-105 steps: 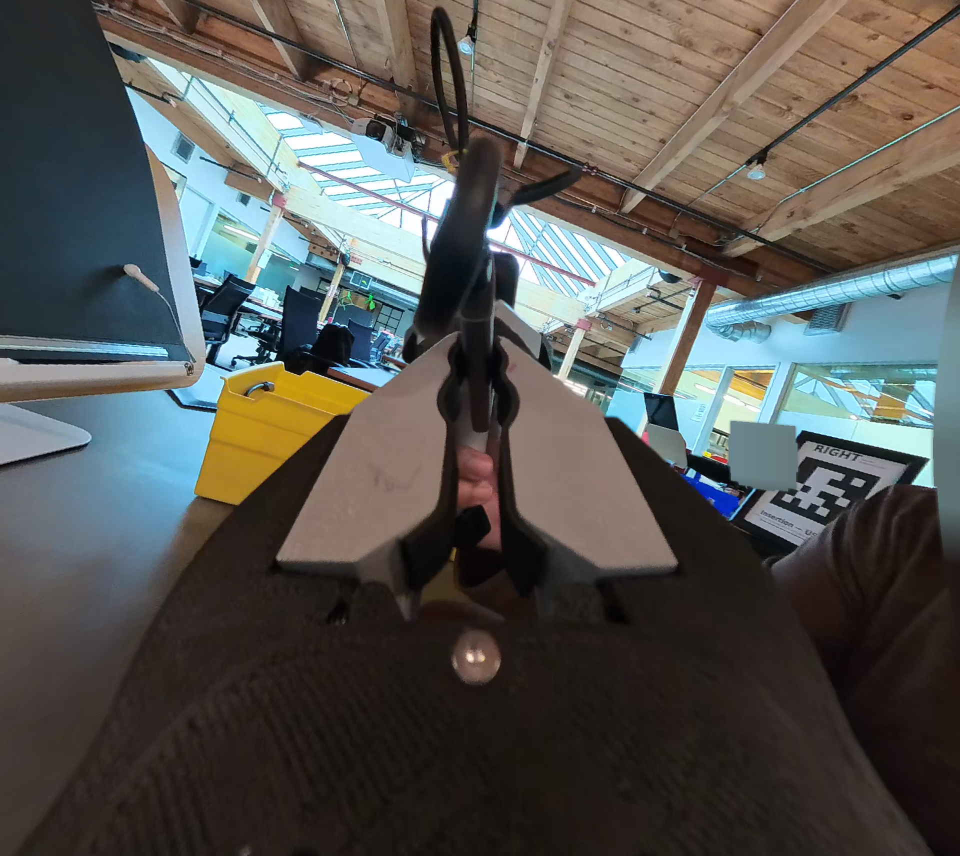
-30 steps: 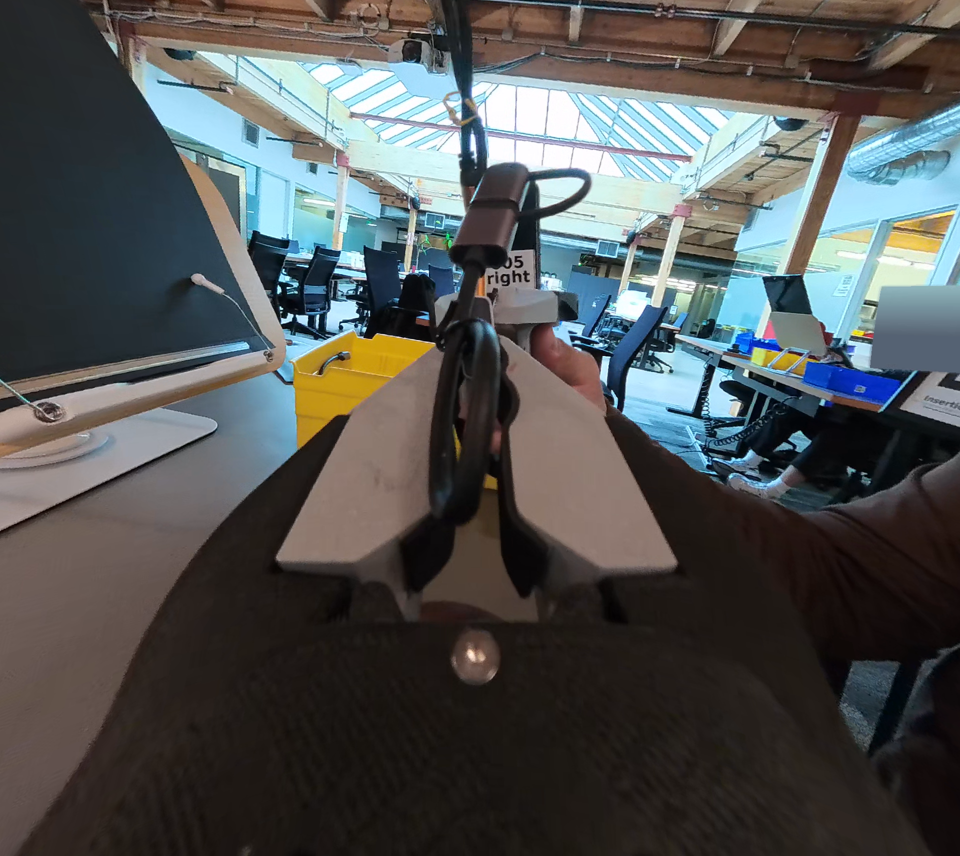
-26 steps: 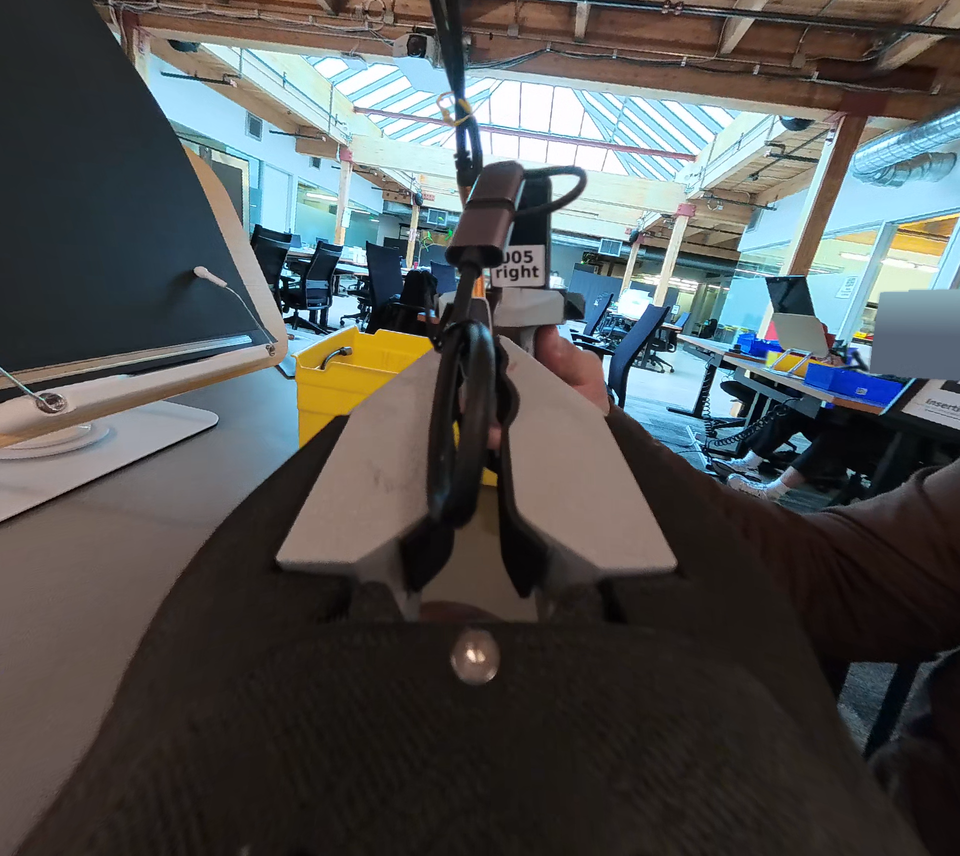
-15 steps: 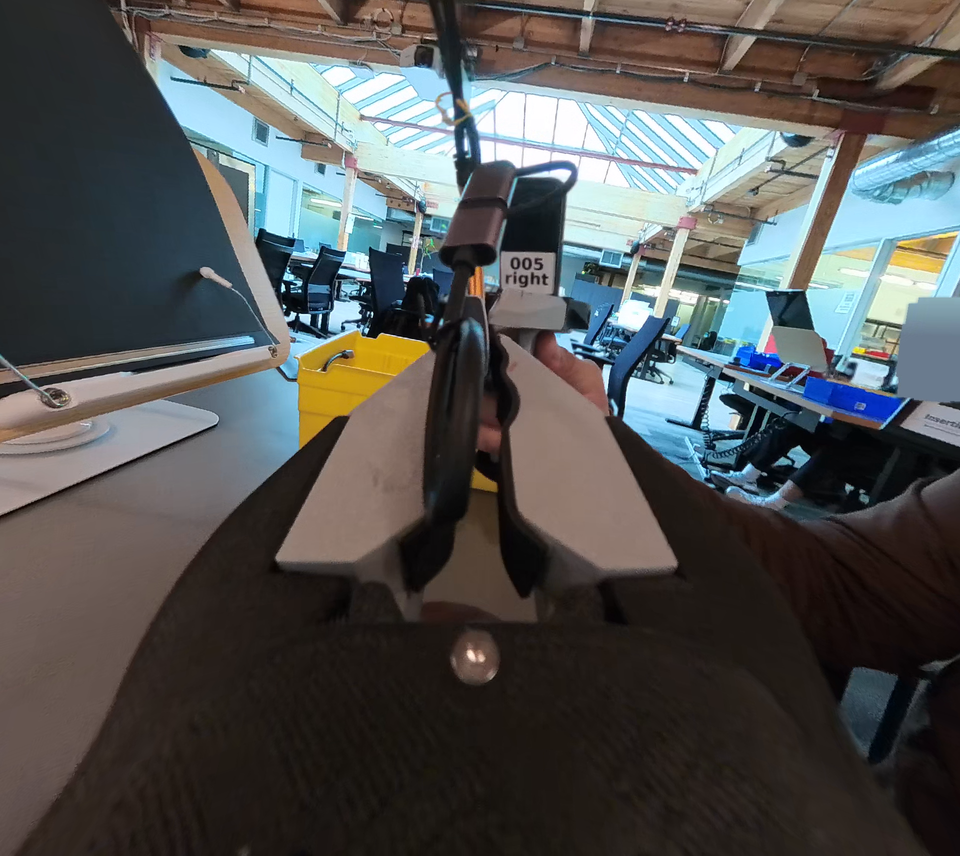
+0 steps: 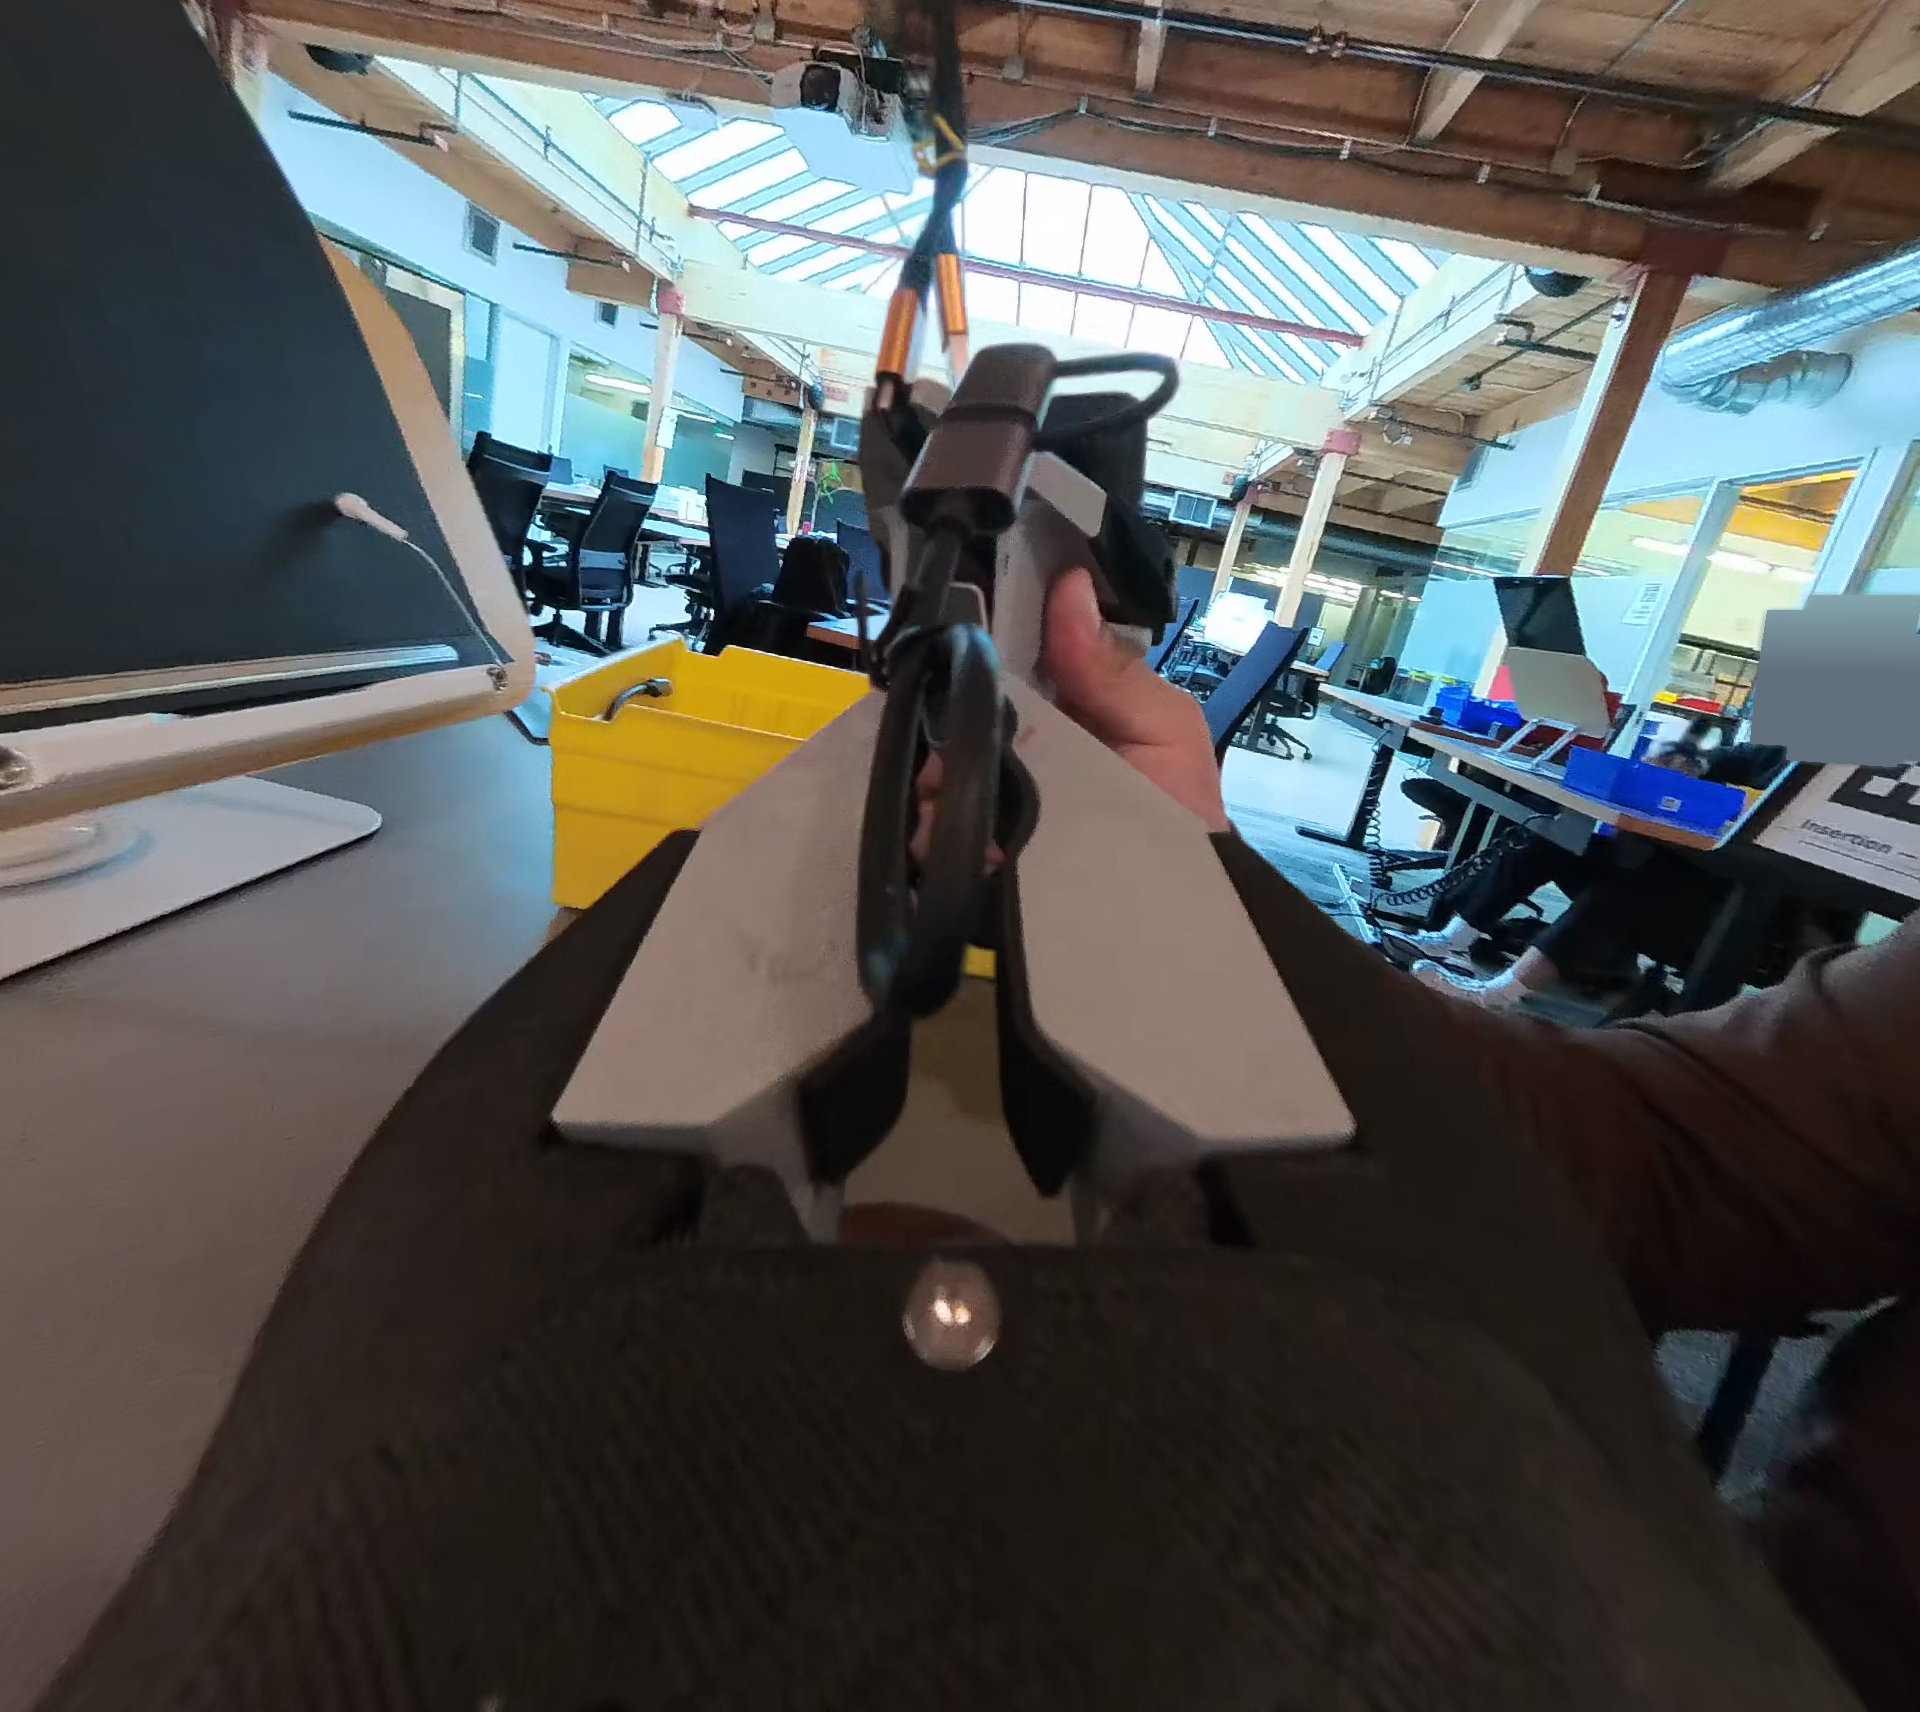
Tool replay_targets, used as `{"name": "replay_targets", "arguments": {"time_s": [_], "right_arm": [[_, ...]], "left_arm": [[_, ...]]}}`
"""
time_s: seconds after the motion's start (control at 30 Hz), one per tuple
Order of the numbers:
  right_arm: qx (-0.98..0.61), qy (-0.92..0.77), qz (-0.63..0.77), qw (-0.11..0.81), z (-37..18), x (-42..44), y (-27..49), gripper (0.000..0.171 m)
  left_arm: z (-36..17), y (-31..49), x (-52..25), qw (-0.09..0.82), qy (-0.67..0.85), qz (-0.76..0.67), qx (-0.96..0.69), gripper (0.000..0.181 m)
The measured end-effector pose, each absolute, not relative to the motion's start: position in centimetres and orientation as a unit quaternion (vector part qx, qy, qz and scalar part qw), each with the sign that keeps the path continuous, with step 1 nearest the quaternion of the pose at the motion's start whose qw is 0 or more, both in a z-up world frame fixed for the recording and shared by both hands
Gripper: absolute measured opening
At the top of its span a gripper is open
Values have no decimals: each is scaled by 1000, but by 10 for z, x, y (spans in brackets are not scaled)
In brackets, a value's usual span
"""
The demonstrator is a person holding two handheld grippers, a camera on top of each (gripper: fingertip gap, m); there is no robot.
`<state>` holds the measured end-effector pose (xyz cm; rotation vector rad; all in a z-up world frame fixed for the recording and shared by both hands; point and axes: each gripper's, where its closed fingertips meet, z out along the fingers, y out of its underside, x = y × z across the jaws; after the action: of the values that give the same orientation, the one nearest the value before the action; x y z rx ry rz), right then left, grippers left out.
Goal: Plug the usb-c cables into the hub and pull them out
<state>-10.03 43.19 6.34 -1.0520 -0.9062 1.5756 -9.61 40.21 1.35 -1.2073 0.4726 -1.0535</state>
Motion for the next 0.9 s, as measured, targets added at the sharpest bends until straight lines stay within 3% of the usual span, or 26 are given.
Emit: {"name": "replay_targets", "arguments": {"time_s": [0.27,0.43,0.63,0.8,0.9], "right_arm": [[-403,-365,638,545,77,-80,428,2],[-390,-399,596,577,85,-50,386,2],[-419,-386,540,619,148,22,383,2],[-589,-394,312,632,105,88,446,2],[-645,-371,257,616,78,129,464,2]], "left_arm": [[12,414,-113,683,180,-456,-541,7],[0,423,-110,662,174,-457,-568,7],[-9,425,-98,647,197,-440,-591,7],[-10,426,-101,648,192,-433,-596,6],[-10,429,-104,648,184,-436,-597,7]]}}
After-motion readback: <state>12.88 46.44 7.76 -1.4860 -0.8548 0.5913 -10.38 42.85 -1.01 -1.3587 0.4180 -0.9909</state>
